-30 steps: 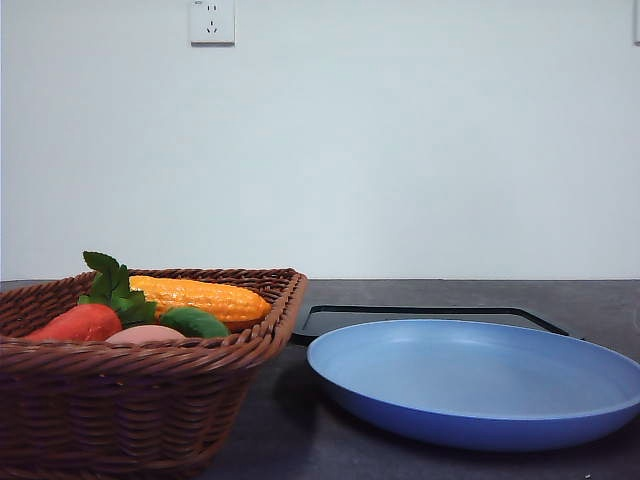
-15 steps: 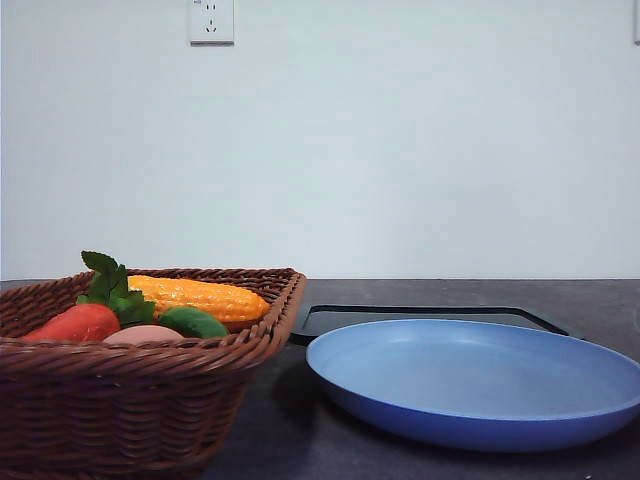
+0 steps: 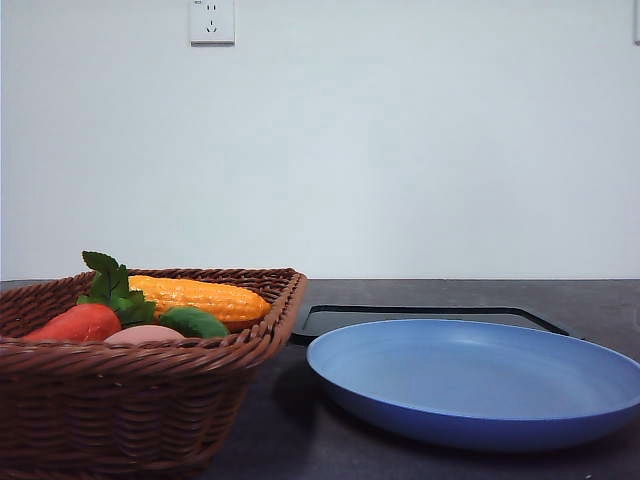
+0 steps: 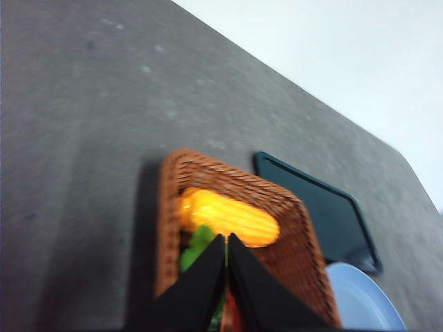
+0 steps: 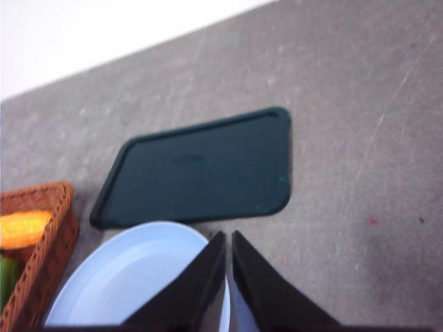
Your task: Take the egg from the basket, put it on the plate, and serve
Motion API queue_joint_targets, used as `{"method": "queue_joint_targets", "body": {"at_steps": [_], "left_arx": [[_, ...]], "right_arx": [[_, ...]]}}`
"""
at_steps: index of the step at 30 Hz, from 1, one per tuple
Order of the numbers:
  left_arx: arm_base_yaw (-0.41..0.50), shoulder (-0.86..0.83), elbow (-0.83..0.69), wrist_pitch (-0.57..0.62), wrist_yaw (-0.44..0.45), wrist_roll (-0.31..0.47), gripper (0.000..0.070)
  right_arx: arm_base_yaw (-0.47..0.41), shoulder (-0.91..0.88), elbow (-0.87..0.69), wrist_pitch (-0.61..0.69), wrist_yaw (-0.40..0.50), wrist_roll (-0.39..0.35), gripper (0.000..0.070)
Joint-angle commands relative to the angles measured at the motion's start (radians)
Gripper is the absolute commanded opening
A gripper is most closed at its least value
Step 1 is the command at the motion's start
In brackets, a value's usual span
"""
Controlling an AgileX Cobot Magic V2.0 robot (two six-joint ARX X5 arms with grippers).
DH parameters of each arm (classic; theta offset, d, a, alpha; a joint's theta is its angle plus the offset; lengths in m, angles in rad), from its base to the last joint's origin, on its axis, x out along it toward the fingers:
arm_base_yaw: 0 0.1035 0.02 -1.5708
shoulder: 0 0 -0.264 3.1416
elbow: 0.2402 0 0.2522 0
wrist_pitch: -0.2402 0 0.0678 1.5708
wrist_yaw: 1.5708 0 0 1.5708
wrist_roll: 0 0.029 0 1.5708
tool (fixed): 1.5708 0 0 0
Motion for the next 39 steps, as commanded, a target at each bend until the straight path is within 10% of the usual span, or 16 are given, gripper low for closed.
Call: {"method": "queue_joint_targets", "body": {"at_steps": [1,12,22,27,39], "left_arx": [[-0.003,0.055,0.050,-0.013,0.037,0.084,0.0000],[-0.143,0.352,0.275,-0.239,0.116,0.273,0.0000],[-0.352,0.492,0.303,-0.282,0.145,0.283,0.0007],[-0.403,0.500,0.303,-0.273,0.144,0.283,0.0119],[-0.434,0.500,0.303,-0.283,0.145,0.273,0.0357]], "right_arx": [[-0.001,0.044,0.037,-0.013,-0.020,-0.039,0.0000],[0.000,0.329,0.183,-0.206,-0.235,-0.121,0.0000],[0.000,0.549,0.186,-0.305,-0.285,-0.201,0.0046],[0.004,0.634,0.186,-0.272,-0.284,-0.203,0.0228],[0.071,0.846,0.186,-0.108,-0.270,-0.181,0.0237]]}}
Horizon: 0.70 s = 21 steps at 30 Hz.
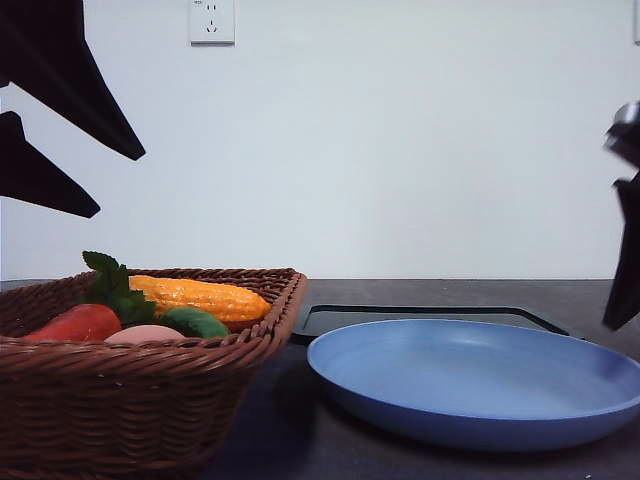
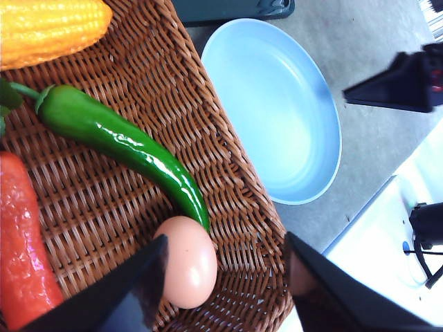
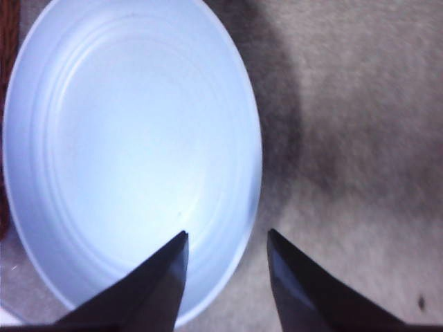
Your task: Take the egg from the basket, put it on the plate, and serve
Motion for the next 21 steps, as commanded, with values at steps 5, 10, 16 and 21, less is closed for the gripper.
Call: {"method": "queue_joint_targets", "body": {"at_steps": [5,10,16,21], "left_arx": [[-0.010,0.008,0.018,0.003,0.004,-0.013,0.0357],[-0.010,0.008,0.018,0.004,0.003,-0.013,0.0357],[-0.010,0.008,0.018,0.004,0.003,-0.016,0.0357],[-0.011,0.008,0.018,0.005,0.003,-0.016,0.0360]], "right_arx": [[0.015,0.113,0.013,0.088,0.001,0.018,0.0237],[0.015,0.185,0.013,0.148,-0.004,0.038,0.0198],[0.015,0.205,0.013,0.155,-0.003,0.043,0.0009],[0.014,0.174,0.013,0.141,-0.004,0.043,0.0000]]}}
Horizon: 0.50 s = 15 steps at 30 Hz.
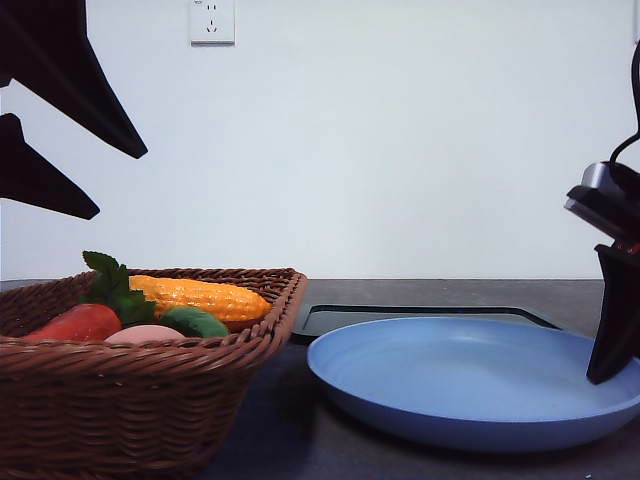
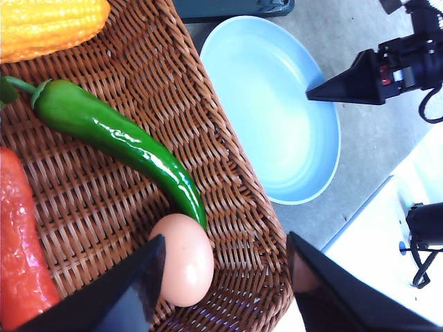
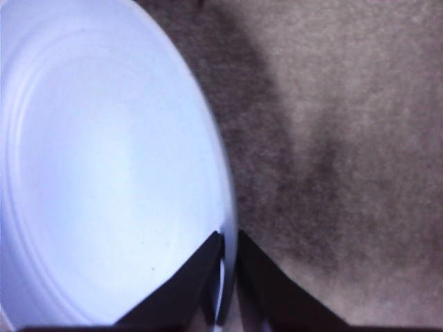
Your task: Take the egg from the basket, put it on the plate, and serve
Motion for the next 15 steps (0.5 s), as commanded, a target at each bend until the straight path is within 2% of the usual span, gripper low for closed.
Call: {"method": "queue_joint_targets", "body": {"at_steps": [1,5,9,15], "left_arx": [[-0.006,0.008,0.018,0.006,0.003,-0.001,0.0366],[-0.017,0.008,0.018,0.005,0.003,-0.005,0.0433],[-0.064,0.008,0.020,-0.016,-0.010,-0.023,0.0432],[-0.197,0.028,0.023,-0.025,-0.197,-0.023,0.0432]], "right_arx": [[0.000,-0.014,0.009,-0.011,0.006,0.001,0.0000],[-0.001,-0.091,0.009,-0.059,0.007,0.001,0.0000],[-0.001,-0.194,0.009,-0.118,0.016,0.001,0.0000],[-0.011,-0.343,0.011,-0.189,0.096,0.002,0.0000]]}}
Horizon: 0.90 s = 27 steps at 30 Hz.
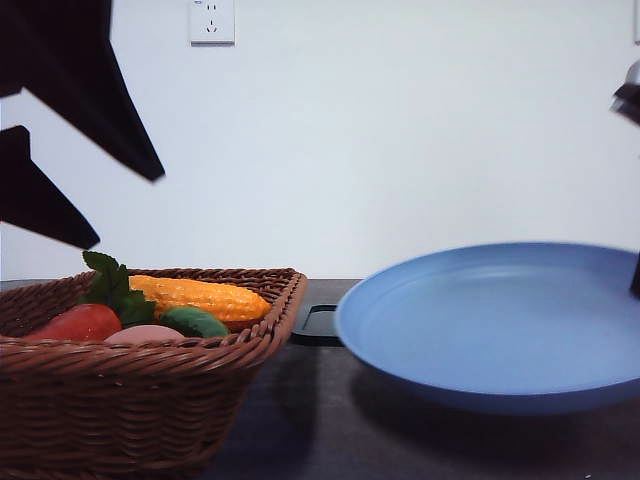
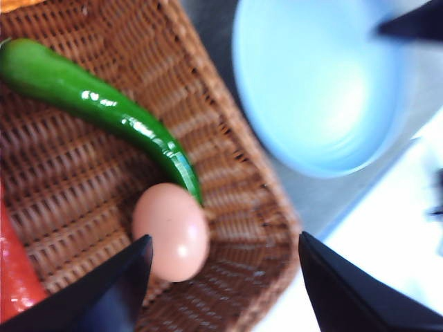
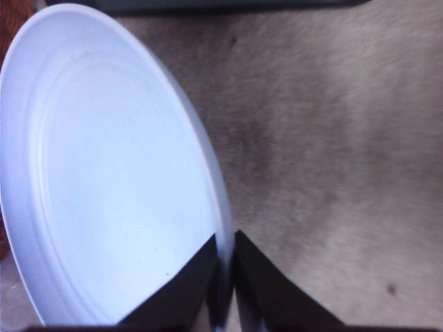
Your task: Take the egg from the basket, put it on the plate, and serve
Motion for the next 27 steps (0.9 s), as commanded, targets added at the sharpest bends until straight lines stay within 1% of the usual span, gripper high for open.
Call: {"method": "queue_joint_targets", "body": {"at_steps": [1,4,7,10,17,20,27], "left_arx": [[-0.037,0.022,0.019,0.009,-0.056,0.000,0.0432],[-0.087,0.059,0.020,0.010,-0.125,0.001,0.0432],[-0.119,0.105,0.020,0.015,-0.183,0.012,0.0432],[-0.134,0.154,0.021,0.026,-0.220,0.038,0.0432],[-0.136,0.258,0.021,0.074,-0.234,0.080,0.0432],[-0.136,0.293,0.021,0.099,-0.233,0.083,0.0432],[-0.136,0.339,0.021,0.116,-0.233,0.091,0.0428]], "right_arx": [[-0.007,-0.024,0.011,-0.006,0.020,0.003,0.0000],[-0.026,-0.082,0.011,-0.028,0.052,0.003,0.0000],[-0.052,-0.128,0.011,-0.039,0.053,0.004,0.0000],[-0.077,-0.161,0.011,-0.044,0.052,0.007,0.0000],[-0.098,-0.194,0.012,-0.045,0.044,0.011,0.0000],[-0.098,-0.194,0.013,-0.045,0.043,0.011,0.0000],[-0.098,-0.194,0.023,-0.047,0.043,0.010,0.0000]]}}
